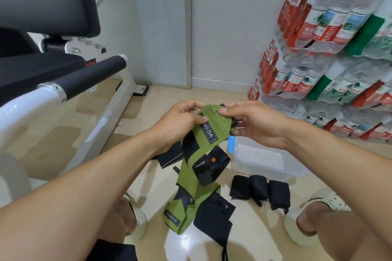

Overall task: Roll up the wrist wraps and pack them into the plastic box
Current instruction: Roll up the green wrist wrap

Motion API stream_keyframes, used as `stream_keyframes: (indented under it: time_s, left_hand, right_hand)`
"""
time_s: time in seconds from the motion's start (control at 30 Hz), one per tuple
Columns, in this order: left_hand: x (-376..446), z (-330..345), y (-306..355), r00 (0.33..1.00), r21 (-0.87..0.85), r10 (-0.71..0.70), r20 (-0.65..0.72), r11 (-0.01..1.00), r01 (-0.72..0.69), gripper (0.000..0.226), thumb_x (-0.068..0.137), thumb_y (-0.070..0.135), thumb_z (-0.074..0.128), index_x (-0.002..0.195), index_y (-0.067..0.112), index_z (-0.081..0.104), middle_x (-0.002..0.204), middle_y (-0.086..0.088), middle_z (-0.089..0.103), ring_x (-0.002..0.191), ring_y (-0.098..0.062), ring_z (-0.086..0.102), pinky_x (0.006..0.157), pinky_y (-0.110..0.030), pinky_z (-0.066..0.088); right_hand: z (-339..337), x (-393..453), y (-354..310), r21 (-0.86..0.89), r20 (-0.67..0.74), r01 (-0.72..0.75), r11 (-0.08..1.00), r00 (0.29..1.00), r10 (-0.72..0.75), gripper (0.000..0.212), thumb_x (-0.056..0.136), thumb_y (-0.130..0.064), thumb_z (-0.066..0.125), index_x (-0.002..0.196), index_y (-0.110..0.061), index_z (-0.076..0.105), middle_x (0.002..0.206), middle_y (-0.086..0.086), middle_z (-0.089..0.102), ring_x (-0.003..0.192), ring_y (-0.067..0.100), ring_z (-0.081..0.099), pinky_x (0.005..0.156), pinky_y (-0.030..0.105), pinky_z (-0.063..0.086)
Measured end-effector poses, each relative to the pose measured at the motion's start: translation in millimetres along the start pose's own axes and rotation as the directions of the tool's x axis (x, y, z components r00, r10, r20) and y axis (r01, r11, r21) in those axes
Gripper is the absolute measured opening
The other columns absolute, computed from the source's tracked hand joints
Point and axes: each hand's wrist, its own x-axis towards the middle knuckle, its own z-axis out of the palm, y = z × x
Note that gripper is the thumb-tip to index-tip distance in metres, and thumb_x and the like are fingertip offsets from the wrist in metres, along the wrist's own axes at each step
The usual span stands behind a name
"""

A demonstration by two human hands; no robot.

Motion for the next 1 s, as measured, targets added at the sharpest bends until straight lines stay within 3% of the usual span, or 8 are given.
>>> stream_keyframes:
  time_s: [0.17, 0.3, 0.4, 0.47, 0.53, 0.63, 0.8, 1.0]
  left_hand:
    - [2, -2, 0, 0.959, 0.044, 0.172, -0.226, 0.985, -0.166, 0.019, 0.085, 0.020, 0.080, 0.103, 0.026, 0.074, 0.105, 0.005, 0.075, 0.100, -0.008, 0.069, 0.092, -0.027, 0.051]
    - [-9, 3, 4, 0.975, 0.029, 0.209, -0.079, 0.978, -0.207, 0.031, 0.082, 0.037, 0.082, 0.111, 0.026, 0.075, 0.107, 0.007, 0.077, 0.104, -0.011, 0.071, 0.092, -0.030, 0.053]
    - [-11, 11, 4, 0.961, -0.013, 0.267, -0.072, 0.963, -0.268, 0.039, 0.082, 0.022, 0.083, 0.119, 0.020, 0.071, 0.110, 0.003, 0.077, 0.106, -0.015, 0.072, 0.097, -0.034, 0.055]
    - [-8, 11, 4, 0.953, -0.054, 0.294, -0.075, 0.953, -0.298, 0.036, 0.086, 0.012, 0.078, 0.121, 0.014, 0.070, 0.111, 0.000, 0.077, 0.107, -0.015, 0.072, 0.097, -0.031, 0.055]
    - [-7, 9, 4, 0.954, -0.083, 0.296, -0.051, 0.950, -0.300, 0.032, 0.090, 0.009, 0.072, 0.122, 0.013, 0.070, 0.114, -0.001, 0.077, 0.109, -0.016, 0.072, 0.094, -0.027, 0.055]
    - [-5, 6, 4, 0.965, -0.138, 0.262, 0.022, 0.957, -0.256, 0.030, 0.096, 0.009, 0.065, 0.125, 0.010, 0.067, 0.118, -0.006, 0.075, 0.111, -0.021, 0.071, 0.092, -0.029, 0.056]
    - [-6, 6, 6, 0.967, -0.185, 0.221, 0.124, 0.963, -0.196, 0.029, 0.102, 0.008, 0.055, 0.131, 0.006, 0.063, 0.120, -0.010, 0.074, 0.109, -0.024, 0.072, 0.085, -0.029, 0.058]
    - [-9, 12, 6, 0.976, -0.211, 0.174, 0.132, 0.967, -0.144, 0.029, 0.104, 0.007, 0.052, 0.130, 0.007, 0.062, 0.114, -0.008, 0.076, 0.098, -0.017, 0.075, 0.077, -0.024, 0.058]
  right_hand:
    - [0, -4, -4, 0.362, 0.084, -0.110, 0.926, 0.993, 0.085, 0.026, 0.077, -0.011, 0.073, 0.103, -0.008, 0.074, 0.102, 0.008, 0.073, 0.088, 0.016, 0.063, 0.076, 0.022, 0.054]
    - [6, -8, -6, 0.540, 0.040, -0.039, 0.841, 0.999, 0.021, 0.016, 0.080, -0.005, 0.070, 0.094, 0.000, 0.075, 0.102, 0.013, 0.074, 0.091, 0.017, 0.073, 0.076, 0.020, 0.062]
    - [8, -8, -3, 0.577, -0.005, 0.035, 0.816, 0.999, -0.040, 0.032, 0.077, -0.005, 0.072, 0.108, 0.004, 0.069, 0.109, 0.015, 0.071, 0.094, 0.018, 0.073, 0.081, 0.024, 0.062]
    - [8, -9, -3, 0.454, -0.073, 0.088, 0.886, 0.995, -0.062, 0.046, 0.073, -0.012, 0.079, 0.116, -0.001, 0.066, 0.107, 0.012, 0.073, 0.089, 0.016, 0.074, 0.075, 0.023, 0.062]
    - [5, -10, -4, 0.129, -0.210, 0.151, 0.980, 0.970, -0.122, 0.044, 0.065, -0.030, 0.085, 0.102, -0.010, 0.072, 0.091, 0.000, 0.075, 0.075, 0.010, 0.070, 0.064, 0.022, 0.057]
    - [-1, -11, -7, -0.203, -0.328, 0.246, 0.948, 0.895, -0.302, 0.040, 0.055, -0.043, 0.088, 0.085, -0.021, 0.073, 0.082, -0.002, 0.072, 0.071, 0.008, 0.064, 0.065, 0.027, 0.055]
    - [-6, -12, -5, -0.281, -0.177, 0.324, 0.903, 0.908, -0.380, 0.067, 0.057, -0.036, 0.090, 0.119, -0.024, 0.066, 0.105, 0.004, 0.077, 0.093, 0.029, 0.074, 0.093, 0.039, 0.060]
    - [-8, -10, 0, -0.398, -0.177, 0.363, 0.843, 0.871, -0.458, 0.049, 0.057, -0.044, 0.090, 0.103, -0.033, 0.076, 0.074, 0.027, 0.067, 0.064, 0.020, 0.059, 0.076, 0.042, 0.057]
